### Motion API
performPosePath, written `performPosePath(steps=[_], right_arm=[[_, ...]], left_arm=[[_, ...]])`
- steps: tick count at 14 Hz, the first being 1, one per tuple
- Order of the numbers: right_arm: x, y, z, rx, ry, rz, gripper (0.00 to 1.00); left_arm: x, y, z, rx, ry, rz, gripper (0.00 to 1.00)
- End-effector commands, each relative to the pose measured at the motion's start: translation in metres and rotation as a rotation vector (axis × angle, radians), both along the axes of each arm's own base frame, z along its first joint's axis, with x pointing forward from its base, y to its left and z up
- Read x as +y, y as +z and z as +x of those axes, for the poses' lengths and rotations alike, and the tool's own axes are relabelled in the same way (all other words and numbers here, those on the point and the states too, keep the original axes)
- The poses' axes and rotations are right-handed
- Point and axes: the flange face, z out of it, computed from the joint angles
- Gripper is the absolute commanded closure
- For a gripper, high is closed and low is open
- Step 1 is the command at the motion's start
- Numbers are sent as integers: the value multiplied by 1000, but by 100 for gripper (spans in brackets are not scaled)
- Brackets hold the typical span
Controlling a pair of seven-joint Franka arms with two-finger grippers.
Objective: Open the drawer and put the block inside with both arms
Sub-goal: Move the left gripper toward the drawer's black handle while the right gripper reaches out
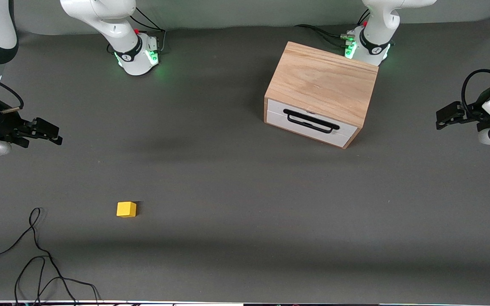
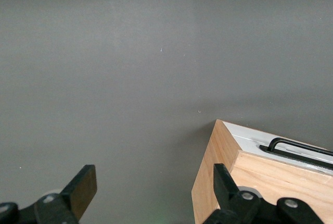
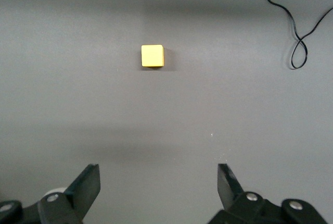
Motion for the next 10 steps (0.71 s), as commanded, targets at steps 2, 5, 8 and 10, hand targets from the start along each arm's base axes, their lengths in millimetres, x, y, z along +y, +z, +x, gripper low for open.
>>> performPosePath(steps=[2,5,8,10], right_arm=[[-4,0,3,14,18,2,0],[-7,-2,4,18,15,2,0],[-6,-18,12,40,14,4,0],[-6,-19,14,38,14,5,0]], left_arm=[[1,6,-3,7,-8,-2,0],[-1,5,-3,8,-2,-1,0],[-16,7,-6,9,51,4,0],[-49,7,-12,27,139,18,0]])
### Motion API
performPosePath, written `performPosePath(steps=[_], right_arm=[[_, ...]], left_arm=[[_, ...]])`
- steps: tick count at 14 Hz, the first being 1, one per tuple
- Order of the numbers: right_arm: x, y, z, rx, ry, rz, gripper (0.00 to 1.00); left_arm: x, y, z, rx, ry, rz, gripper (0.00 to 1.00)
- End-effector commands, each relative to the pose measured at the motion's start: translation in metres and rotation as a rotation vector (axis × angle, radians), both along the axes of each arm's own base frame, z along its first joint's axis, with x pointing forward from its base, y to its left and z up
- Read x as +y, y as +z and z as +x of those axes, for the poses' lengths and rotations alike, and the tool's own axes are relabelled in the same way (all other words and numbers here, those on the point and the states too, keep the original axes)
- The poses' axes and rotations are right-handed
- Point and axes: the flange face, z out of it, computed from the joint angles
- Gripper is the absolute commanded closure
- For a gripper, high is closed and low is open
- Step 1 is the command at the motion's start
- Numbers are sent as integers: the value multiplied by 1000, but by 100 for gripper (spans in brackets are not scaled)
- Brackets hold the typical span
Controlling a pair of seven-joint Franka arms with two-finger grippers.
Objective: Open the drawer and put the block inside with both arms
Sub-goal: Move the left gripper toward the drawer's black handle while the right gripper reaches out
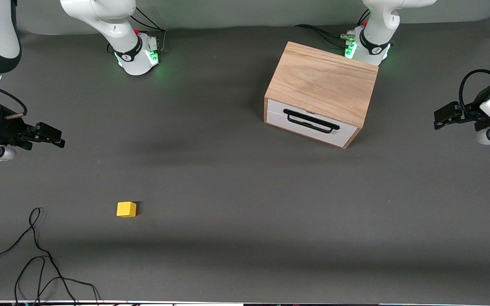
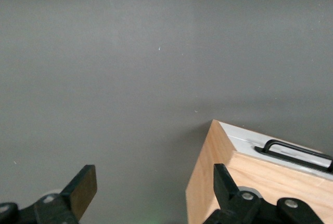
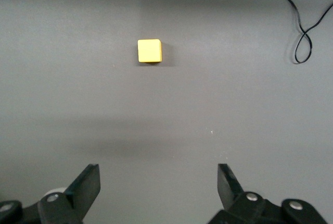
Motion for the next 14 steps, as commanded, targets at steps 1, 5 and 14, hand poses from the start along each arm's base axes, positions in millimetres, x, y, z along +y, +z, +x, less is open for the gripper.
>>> performPosePath(steps=[1,5,14], right_arm=[[-1,2,6,-1,21,5,0],[-1,-18,18,4,22,3,0],[6,-49,63,-8,32,-1,0]], left_arm=[[-53,7,-12,13,104,21,0],[-130,4,-32,25,341,61,0],[-306,-41,-93,13,847,156,0]])
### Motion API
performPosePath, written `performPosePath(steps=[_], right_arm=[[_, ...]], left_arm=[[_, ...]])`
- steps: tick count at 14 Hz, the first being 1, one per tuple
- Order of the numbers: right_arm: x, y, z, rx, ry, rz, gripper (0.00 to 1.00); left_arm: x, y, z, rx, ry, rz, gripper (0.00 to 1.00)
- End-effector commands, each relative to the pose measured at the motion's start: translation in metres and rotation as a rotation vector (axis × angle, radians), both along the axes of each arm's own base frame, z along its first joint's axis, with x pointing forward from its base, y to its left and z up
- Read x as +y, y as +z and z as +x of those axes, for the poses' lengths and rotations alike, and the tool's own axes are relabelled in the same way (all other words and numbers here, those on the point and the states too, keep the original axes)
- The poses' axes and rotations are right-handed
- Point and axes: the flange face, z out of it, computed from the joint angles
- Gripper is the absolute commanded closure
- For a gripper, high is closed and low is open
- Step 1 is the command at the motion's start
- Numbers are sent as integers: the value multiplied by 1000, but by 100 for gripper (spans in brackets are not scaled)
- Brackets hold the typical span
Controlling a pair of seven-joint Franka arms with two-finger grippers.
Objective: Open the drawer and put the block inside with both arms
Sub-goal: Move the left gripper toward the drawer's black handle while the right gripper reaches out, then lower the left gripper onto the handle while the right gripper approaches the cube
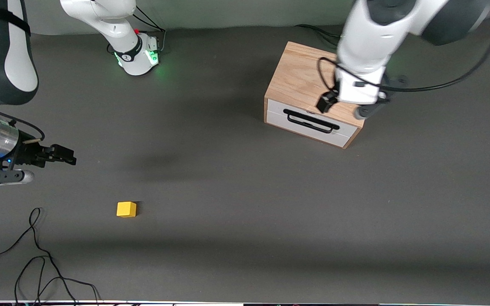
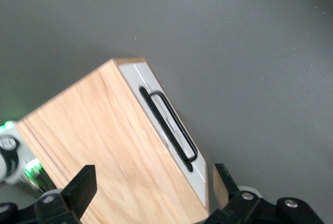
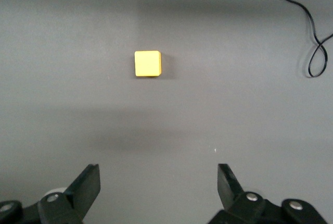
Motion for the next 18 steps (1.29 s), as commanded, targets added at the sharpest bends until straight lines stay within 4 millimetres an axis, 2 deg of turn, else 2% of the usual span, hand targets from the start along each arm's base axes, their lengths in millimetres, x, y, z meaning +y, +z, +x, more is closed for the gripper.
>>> performPosePath(steps=[1,3,5,6,8,11,15,17,18], right_arm=[[7,-7,25,-5,31,1,0],[6,-10,30,-5,33,1,0],[9,-13,31,-7,29,3,0],[16,-18,37,-20,33,5,0],[53,-5,43,-61,87,-10,0],[49,-9,43,-54,98,-53,0],[51,-17,45,-43,96,-41,0],[51,-44,58,-47,85,-20,0],[54,-51,64,-74,75,9,0]], left_arm=[[-34,-13,-10,-20,177,45,0],[-48,-27,-12,-24,248,62,0],[-52,-45,-7,-7,272,70,0],[-50,-53,-3,-3,283,70,0],[-43,-72,4,-5,338,68,0],[-35,-104,7,-6,431,87,0],[-28,-145,6,1,444,98,0],[-26,-166,5,5,441,107,0],[-26,-177,6,5,435,113,0]])
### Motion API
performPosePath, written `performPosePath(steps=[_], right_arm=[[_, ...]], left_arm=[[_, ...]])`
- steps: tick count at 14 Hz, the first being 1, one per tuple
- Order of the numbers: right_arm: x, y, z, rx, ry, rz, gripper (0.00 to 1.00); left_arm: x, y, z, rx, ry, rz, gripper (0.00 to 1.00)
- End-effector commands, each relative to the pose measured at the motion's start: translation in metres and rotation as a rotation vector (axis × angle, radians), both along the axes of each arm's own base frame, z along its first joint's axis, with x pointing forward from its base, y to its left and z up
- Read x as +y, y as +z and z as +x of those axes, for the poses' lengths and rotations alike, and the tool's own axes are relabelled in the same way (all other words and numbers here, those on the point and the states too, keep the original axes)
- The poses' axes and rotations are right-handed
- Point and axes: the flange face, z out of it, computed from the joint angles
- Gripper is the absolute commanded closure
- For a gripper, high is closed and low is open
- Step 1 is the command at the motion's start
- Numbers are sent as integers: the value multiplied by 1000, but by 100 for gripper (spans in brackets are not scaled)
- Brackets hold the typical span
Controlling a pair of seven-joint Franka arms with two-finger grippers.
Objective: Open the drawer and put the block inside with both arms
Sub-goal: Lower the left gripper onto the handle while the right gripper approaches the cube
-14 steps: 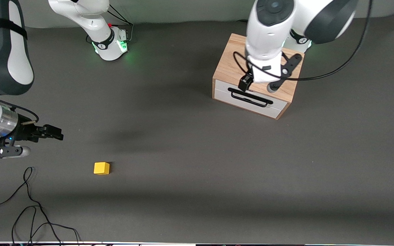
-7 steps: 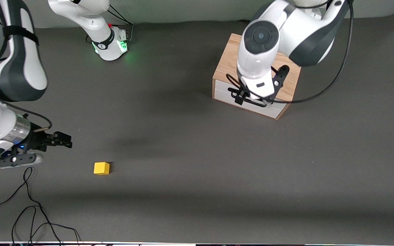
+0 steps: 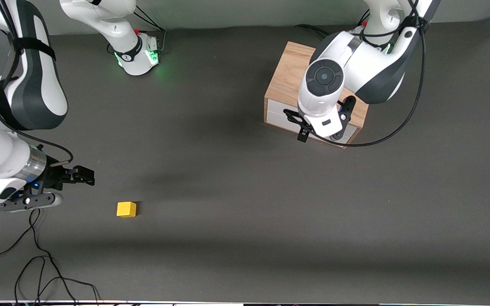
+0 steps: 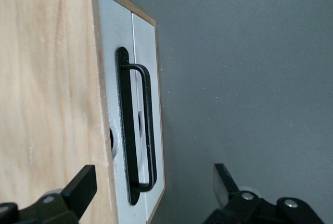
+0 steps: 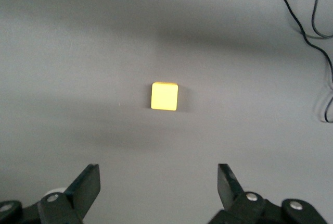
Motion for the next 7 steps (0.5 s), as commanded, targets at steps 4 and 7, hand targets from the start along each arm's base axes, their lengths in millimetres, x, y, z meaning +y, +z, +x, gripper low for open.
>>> performPosePath(steps=[4,7], right_arm=[[-1,-102,38,-1,-26,40,0],[1,-160,47,-7,-38,34,0]], left_arm=[[0,-53,4,9,-6,40,0],[-1,-62,8,4,-5,28,0]])
